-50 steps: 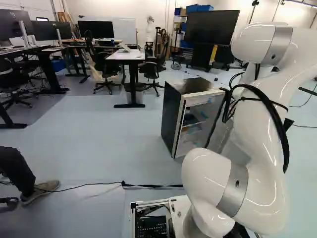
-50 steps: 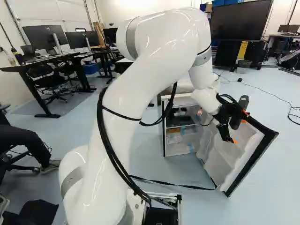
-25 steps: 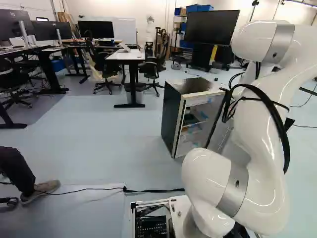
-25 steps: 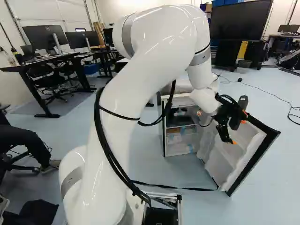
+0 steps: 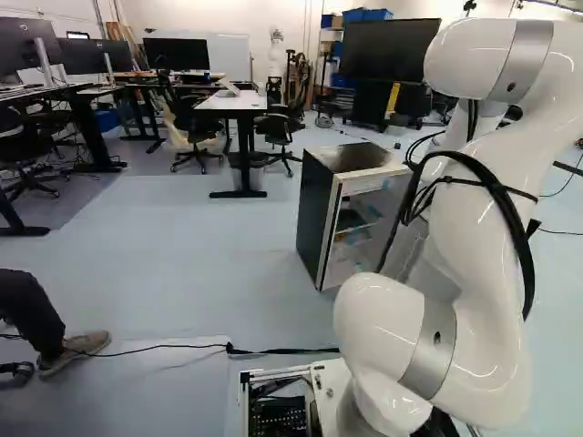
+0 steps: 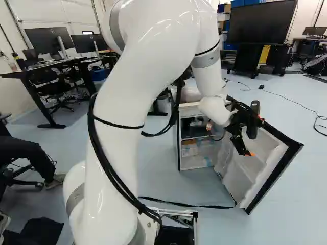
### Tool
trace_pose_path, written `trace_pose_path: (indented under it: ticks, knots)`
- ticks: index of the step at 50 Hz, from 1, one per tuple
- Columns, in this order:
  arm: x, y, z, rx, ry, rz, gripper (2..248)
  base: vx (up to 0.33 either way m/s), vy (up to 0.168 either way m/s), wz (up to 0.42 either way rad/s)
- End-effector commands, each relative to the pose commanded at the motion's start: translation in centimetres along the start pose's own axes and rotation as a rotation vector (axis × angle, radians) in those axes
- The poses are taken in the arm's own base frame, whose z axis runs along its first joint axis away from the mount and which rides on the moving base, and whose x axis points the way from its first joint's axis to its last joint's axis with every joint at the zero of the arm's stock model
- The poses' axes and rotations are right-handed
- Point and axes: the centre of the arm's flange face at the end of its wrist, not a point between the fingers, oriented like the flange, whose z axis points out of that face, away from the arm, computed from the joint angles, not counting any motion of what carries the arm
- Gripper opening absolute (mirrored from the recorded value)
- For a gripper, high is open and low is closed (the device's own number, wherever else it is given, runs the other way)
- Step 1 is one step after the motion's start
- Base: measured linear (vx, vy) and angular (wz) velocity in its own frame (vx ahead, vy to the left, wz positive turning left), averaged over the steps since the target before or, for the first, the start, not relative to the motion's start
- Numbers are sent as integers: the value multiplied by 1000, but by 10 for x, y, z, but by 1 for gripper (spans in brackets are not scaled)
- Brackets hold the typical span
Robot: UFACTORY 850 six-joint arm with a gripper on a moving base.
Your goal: Open the fridge door
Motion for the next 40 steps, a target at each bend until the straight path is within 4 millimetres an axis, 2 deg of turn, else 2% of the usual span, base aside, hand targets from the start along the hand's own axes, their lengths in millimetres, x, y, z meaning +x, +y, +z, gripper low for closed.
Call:
trace_pose_path:
  ticks: [40]
  knots:
    - [-22, 38, -67, 189, -53, -315, 247, 0, 0, 0]
